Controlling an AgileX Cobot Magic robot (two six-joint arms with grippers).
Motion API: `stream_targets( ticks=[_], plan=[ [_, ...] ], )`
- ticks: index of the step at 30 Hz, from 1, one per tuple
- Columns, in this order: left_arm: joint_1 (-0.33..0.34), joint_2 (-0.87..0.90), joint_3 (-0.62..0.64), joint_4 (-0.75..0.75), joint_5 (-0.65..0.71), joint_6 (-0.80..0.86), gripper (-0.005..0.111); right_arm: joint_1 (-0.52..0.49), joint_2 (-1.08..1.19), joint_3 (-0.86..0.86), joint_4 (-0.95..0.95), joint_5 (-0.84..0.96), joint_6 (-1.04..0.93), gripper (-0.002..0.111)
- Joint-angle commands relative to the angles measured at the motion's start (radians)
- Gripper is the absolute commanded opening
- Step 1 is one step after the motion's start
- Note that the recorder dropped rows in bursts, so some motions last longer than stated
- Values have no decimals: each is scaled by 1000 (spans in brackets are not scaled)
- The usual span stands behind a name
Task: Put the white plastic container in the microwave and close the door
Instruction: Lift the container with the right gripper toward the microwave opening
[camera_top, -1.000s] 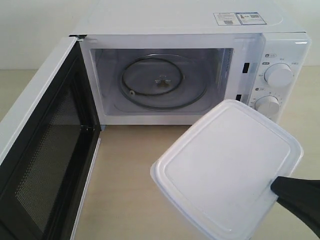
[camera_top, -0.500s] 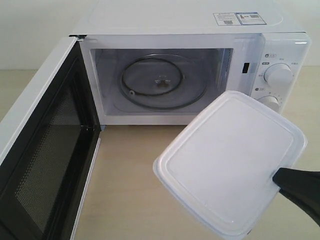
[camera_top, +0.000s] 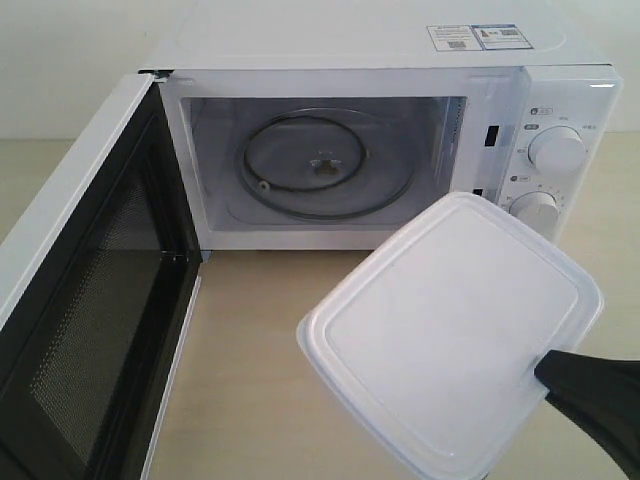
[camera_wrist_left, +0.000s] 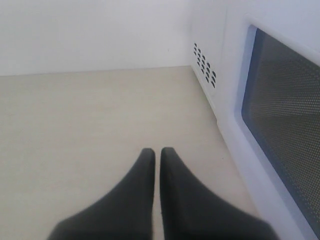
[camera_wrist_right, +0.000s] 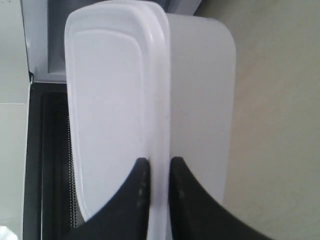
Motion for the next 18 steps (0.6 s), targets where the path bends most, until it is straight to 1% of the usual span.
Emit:
stream_targets(
  ticks=[1, 4, 6, 13, 15, 18],
  plan=[
    [3, -3, 3, -8, -2, -8, 4, 20, 0, 4, -47, -62, 47, 0],
    [3, -3, 3, -8, -2, -8, 4, 20, 0, 4, -49, -80, 65, 0],
    [3, -3, 3, -8, -2, -8, 4, 20, 0, 4, -86, -91, 111, 0],
    [3, -3, 3, -8, -2, -8, 4, 20, 43, 2, -475, -112, 508, 0],
    [3, -3, 3, -8, -2, -8, 4, 20, 91, -8, -538, -135, 554, 0],
    [3, -3, 3, -8, -2, -8, 4, 20, 235, -67, -578, -227, 560, 0]
  ],
)
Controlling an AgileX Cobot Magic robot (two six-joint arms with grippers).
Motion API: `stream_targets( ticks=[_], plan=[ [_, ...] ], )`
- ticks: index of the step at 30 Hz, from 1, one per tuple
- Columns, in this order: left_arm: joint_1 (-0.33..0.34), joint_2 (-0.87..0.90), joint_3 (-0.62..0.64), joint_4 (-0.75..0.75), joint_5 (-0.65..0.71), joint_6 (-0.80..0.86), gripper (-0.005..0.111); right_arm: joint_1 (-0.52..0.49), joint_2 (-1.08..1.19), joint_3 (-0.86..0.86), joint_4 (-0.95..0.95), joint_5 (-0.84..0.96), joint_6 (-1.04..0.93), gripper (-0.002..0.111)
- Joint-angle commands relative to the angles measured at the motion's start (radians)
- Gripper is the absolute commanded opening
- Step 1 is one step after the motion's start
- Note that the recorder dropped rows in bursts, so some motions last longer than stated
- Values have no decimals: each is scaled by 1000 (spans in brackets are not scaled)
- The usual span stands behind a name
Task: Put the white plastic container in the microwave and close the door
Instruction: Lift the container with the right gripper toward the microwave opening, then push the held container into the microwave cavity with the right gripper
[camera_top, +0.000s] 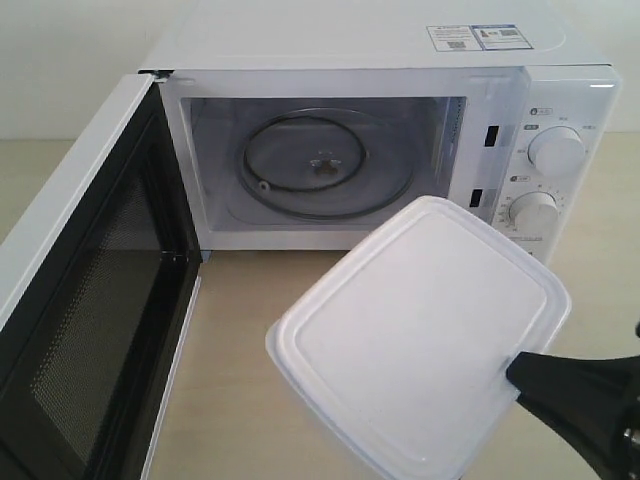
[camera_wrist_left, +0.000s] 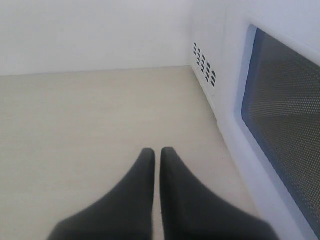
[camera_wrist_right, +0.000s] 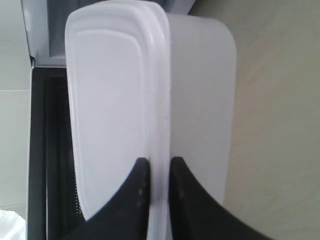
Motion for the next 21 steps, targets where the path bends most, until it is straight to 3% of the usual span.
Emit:
stream_targets(
  ticks=[1, 5, 9, 12, 21],
  plan=[
    [3, -3, 3, -8, -2, -8, 4, 1, 166, -70, -84, -148, 30, 0],
    [3, -3, 3, -8, -2, -8, 4, 9, 416, -115, -84, -298, 34, 0],
    [3, -3, 3, -8, -2, -8, 4, 77, 612, -131, 201, -497, -167, 0],
    [3, -3, 3, -8, -2, -8, 4, 98, 716, -166, 347, -517, -231, 0],
    [3, -3, 3, -8, -2, -8, 4, 98, 849, -292, 506, -551, -306, 0]
  ],
)
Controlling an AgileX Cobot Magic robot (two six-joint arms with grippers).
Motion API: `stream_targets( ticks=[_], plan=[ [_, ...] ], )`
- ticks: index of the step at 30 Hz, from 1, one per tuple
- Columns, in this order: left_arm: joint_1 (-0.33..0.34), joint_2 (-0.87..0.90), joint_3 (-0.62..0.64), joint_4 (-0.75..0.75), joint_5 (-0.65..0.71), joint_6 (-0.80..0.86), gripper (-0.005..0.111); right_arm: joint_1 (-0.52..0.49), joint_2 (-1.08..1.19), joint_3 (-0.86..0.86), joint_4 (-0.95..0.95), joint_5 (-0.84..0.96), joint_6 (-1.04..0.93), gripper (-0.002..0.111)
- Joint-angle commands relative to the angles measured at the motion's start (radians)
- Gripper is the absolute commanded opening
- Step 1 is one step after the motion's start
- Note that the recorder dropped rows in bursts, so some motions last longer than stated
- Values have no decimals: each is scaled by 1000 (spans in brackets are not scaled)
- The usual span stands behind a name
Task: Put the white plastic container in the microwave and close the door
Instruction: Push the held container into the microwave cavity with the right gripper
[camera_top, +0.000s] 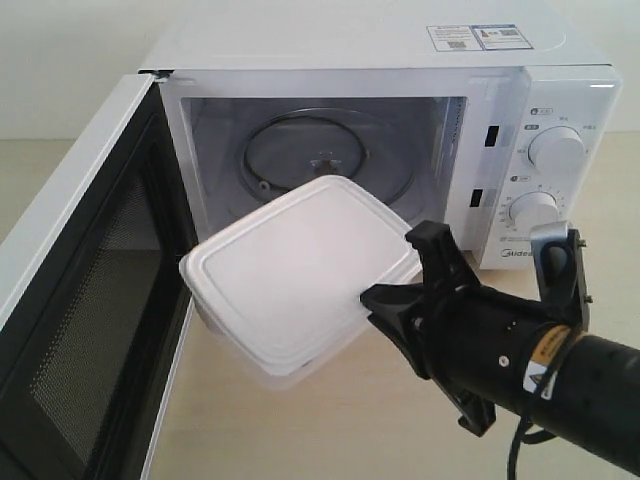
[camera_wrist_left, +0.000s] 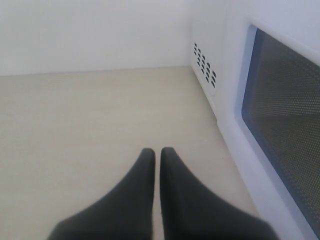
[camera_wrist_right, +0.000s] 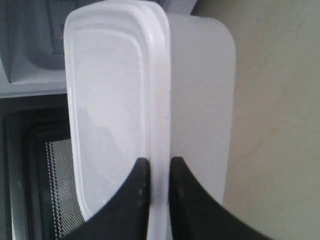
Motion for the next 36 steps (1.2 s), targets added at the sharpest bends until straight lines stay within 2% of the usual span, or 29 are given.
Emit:
stream_targets(
  ticks=[1, 5, 13, 19, 22, 36],
  plan=[
    [3, -3, 3, -8, -2, -8, 4, 0, 48, -54, 92, -32, -42, 0],
    [3, -3, 3, -8, -2, -8, 4, 0, 89, -102, 157, -22, -78, 0],
    [3, -3, 3, -8, -2, -8, 4, 0, 208, -267, 173, 37, -97, 0],
    [3, -3, 3, -8, -2, -8, 4, 0, 270, -368, 321, 80, -220, 0],
    [3, -3, 3, -8, -2, -8, 4, 0, 267, -377, 396, 67, -248, 0],
    [3, -3, 3, -8, -2, -8, 4, -20, 267, -378, 528, 12, -340, 0]
  ],
)
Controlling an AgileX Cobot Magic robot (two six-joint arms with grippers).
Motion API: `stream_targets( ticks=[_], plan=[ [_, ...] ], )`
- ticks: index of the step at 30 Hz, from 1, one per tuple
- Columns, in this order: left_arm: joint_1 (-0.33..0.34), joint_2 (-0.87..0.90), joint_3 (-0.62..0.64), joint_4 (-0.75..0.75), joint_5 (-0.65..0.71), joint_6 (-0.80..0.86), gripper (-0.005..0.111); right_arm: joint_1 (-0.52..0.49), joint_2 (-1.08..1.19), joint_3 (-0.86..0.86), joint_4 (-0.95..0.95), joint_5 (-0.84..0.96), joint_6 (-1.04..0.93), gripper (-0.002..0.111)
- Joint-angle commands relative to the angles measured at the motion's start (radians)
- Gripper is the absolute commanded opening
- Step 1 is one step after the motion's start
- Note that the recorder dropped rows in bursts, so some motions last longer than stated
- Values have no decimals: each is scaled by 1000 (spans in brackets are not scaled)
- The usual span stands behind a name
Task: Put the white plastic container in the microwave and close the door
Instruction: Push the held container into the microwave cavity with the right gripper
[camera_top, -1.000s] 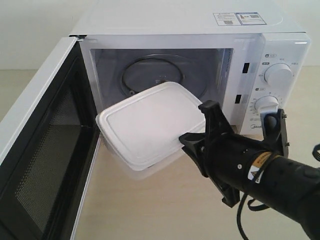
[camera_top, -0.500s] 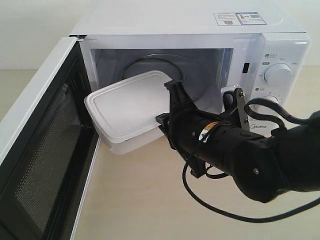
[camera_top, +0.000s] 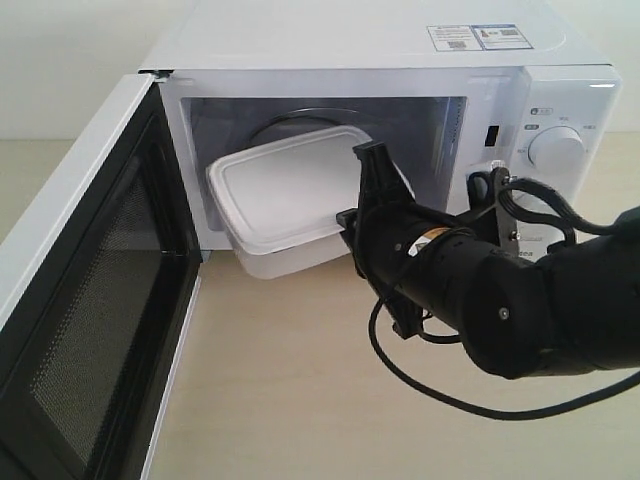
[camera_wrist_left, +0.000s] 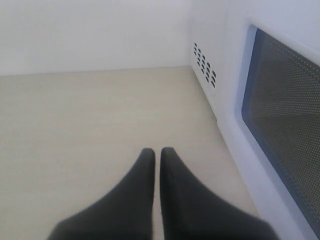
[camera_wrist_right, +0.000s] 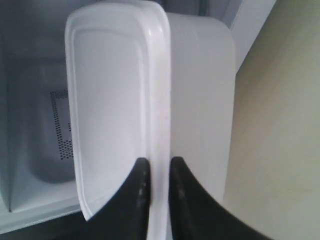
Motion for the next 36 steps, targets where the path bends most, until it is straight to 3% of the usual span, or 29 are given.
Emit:
stream_targets(
  ticks=[1, 23, 36],
  plan=[
    [3, -3, 3, -8, -2, -8, 4, -9, -4, -7, 43, -58, -28, 0],
    [3, -3, 3, -8, -2, -8, 4, -57, 66, -111, 58, 11, -106, 0],
    [3, -3, 3, -8, -2, -8, 4, -59, 182, -270, 89, -19, -136, 0]
  ],
)
